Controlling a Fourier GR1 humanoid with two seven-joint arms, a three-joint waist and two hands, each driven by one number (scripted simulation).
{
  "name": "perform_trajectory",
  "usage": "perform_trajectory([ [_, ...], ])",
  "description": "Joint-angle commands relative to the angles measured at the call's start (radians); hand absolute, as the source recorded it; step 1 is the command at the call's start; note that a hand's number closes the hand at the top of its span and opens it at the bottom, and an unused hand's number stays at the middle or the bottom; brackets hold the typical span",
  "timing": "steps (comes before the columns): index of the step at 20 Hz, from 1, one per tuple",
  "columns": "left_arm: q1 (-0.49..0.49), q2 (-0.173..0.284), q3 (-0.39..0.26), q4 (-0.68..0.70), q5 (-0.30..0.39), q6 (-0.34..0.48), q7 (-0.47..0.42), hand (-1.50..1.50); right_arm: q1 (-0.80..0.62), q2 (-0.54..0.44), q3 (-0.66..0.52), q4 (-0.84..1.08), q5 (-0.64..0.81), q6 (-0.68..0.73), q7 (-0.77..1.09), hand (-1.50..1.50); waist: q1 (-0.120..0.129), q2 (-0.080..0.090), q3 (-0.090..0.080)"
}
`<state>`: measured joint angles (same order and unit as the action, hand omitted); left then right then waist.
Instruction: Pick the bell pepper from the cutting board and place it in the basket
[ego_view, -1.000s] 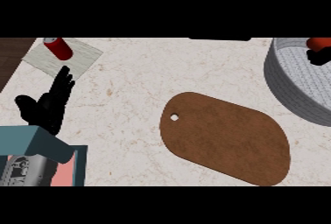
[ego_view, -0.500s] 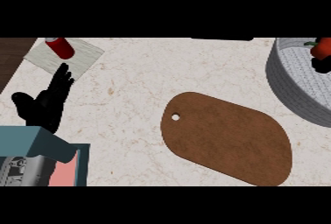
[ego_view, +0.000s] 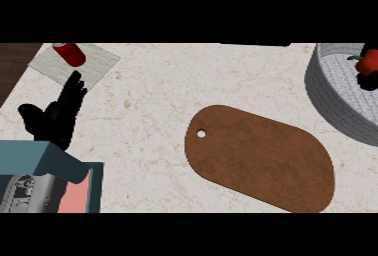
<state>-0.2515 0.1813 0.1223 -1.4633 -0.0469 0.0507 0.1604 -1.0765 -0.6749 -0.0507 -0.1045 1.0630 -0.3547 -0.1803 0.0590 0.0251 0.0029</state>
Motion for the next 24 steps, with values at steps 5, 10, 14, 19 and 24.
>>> perform_trajectory([
  [5, 0.001, -0.016, -0.013, 0.008, -0.015, 0.011, -0.010, 0.00, 0.002, -0.019, -0.003, 0.022, 0.005, 0.032, -0.020, 1.50, 0.003, 0.001, 0.000],
  [10, -0.005, 0.005, 0.002, -0.025, 0.000, 0.000, 0.011, 0.00, -0.020, -0.021, 0.013, 0.040, 0.023, 0.097, 0.008, 1.50, 0.016, 0.003, 0.001],
  [14, 0.030, 0.025, 0.024, 0.003, 0.024, -0.037, -0.021, 0.00, 0.037, -0.047, -0.011, 0.042, -0.002, 0.091, -0.056, 1.50, 0.005, 0.002, 0.001],
  [19, 0.003, -0.004, -0.011, -0.007, -0.007, -0.007, 0.006, 0.00, 0.056, 0.000, -0.013, 0.074, -0.002, 0.099, 0.050, 1.50, 0.017, 0.006, 0.002],
  [24, -0.019, -0.020, -0.009, 0.027, -0.012, 0.009, -0.010, 0.00, 0.011, -0.024, -0.005, 0.074, 0.005, 0.181, 0.133, 1.50, 0.008, 0.005, 0.001],
])
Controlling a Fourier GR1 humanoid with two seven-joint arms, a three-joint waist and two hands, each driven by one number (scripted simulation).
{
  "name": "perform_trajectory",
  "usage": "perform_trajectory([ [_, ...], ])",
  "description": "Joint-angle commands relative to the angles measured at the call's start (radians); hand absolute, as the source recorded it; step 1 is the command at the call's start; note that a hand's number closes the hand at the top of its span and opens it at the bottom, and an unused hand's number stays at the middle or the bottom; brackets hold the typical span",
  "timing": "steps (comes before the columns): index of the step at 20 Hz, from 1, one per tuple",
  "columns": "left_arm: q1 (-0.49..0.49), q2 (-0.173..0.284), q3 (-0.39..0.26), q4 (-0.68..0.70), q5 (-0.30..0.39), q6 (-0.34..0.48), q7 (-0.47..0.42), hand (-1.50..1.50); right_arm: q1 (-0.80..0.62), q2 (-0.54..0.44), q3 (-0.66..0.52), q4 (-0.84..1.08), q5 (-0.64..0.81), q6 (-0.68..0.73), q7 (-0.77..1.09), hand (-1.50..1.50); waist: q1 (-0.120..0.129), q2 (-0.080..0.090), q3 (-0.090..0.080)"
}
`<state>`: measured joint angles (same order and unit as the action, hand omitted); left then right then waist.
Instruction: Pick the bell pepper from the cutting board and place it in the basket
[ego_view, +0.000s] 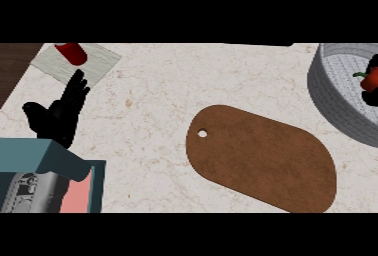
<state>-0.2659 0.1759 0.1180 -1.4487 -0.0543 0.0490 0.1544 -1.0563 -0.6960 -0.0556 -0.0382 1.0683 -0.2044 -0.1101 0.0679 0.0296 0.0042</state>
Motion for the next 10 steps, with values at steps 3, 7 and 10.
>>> perform_trajectory([
  [3, 0.011, 0.007, 0.016, 0.000, 0.027, -0.022, -0.003, 0.00, 0.040, -0.006, -0.044, -0.016, -0.046, -0.025, 0.015, -1.50, -0.006, -0.002, 0.000],
  [7, 0.023, 0.028, 0.030, 0.003, 0.026, -0.030, -0.030, 0.00, 0.029, 0.036, -0.147, -0.055, -0.152, -0.088, -0.025, -1.50, -0.008, -0.005, 0.001],
  [10, -0.015, 0.012, 0.011, -0.025, 0.000, 0.010, 0.047, 0.00, 0.001, 0.007, -0.212, -0.075, -0.220, -0.053, -0.073, -1.50, -0.016, -0.010, 0.001],
])
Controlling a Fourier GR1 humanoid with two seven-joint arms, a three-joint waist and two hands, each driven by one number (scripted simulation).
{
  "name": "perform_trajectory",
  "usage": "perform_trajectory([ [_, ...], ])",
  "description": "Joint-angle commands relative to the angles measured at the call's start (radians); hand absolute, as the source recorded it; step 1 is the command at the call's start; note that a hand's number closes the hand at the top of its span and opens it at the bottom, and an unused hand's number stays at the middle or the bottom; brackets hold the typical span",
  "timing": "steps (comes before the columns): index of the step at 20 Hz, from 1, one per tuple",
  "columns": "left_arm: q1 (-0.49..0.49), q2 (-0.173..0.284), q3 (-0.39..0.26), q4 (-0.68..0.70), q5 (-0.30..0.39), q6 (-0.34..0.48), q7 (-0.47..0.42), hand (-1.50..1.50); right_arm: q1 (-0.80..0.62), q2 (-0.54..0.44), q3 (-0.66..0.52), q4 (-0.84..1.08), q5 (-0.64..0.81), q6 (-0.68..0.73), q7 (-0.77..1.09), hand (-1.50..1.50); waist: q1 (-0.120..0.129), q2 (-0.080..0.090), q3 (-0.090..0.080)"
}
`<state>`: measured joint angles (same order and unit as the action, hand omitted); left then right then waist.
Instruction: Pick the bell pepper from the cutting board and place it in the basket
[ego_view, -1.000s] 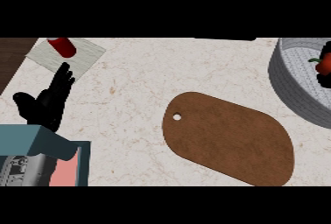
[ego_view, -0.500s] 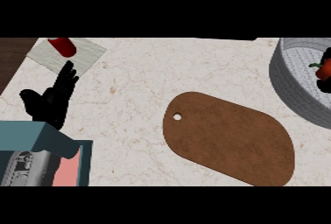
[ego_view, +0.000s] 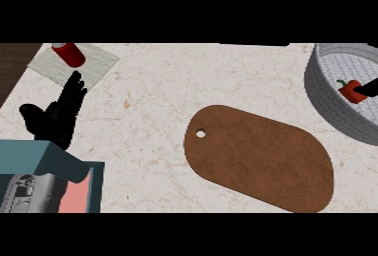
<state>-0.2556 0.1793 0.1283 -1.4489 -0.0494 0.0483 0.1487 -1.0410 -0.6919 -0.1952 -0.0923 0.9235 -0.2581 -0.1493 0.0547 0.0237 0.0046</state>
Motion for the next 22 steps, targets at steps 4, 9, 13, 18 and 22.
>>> perform_trajectory([
  [4, 0.015, 0.006, 0.001, -0.010, -0.004, -0.001, -0.001, 0.00, -0.039, -0.024, -0.161, -0.036, -0.164, -0.002, -0.008, -1.50, -0.005, -0.004, -0.001],
  [9, 0.022, 0.021, 0.022, -0.030, 0.020, -0.014, 0.031, 0.00, -0.036, -0.091, -0.275, -0.042, -0.284, 0.064, -0.003, -1.50, -0.020, -0.012, -0.002],
  [13, 0.053, -0.001, 0.008, -0.040, 0.006, 0.001, 0.004, 0.00, 0.051, -0.178, -0.382, -0.028, -0.391, 0.105, -0.063, -1.50, -0.028, -0.010, 0.000],
  [18, 0.027, 0.022, 0.035, -0.018, 0.017, -0.007, 0.007, 0.00, 0.159, -0.250, -0.424, -0.027, -0.446, 0.247, -0.146, -1.50, -0.031, -0.008, -0.001],
  [22, 0.074, 0.040, 0.064, 0.004, 0.046, -0.042, -0.046, 0.00, 0.265, -0.300, -0.463, -0.028, -0.494, 0.350, -0.251, -1.50, -0.036, -0.011, -0.001],
])
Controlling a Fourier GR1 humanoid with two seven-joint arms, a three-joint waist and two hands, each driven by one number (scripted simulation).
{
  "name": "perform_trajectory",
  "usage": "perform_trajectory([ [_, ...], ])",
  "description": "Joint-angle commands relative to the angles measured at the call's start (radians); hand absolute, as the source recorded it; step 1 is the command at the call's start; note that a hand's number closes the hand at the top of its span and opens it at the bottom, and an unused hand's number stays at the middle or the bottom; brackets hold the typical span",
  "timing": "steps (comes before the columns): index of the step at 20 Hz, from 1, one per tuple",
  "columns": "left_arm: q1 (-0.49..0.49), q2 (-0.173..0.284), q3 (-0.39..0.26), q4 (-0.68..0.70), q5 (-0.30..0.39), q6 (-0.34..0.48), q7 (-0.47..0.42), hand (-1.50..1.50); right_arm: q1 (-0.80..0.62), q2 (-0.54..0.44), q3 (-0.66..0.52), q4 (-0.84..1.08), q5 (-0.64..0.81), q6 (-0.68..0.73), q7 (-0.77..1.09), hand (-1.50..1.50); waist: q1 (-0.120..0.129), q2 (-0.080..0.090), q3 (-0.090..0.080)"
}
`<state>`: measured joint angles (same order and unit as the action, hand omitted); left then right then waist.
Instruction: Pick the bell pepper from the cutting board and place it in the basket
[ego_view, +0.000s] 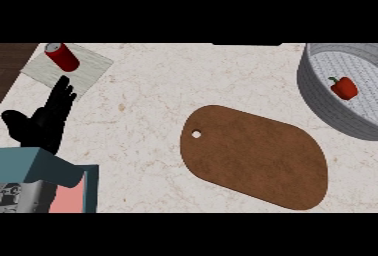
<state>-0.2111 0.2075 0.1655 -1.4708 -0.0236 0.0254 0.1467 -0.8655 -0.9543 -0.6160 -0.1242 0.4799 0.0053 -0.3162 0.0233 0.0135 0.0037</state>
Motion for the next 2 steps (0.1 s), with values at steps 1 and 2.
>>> perform_trajectory([
  [1, -0.010, 0.000, 0.003, -0.016, 0.009, -0.001, 0.024, 0.00, 0.089, -0.077, -0.053, 0.001, -0.059, 0.104, -0.076, -1.50, 0.002, 0.002, 0.002],
  [2, -0.020, -0.019, -0.016, 0.025, -0.020, 0.019, 0.000, 0.00, 0.069, -0.072, -0.041, -0.012, -0.054, 0.120, -0.039, -1.50, 0.001, 0.001, 0.000],
])
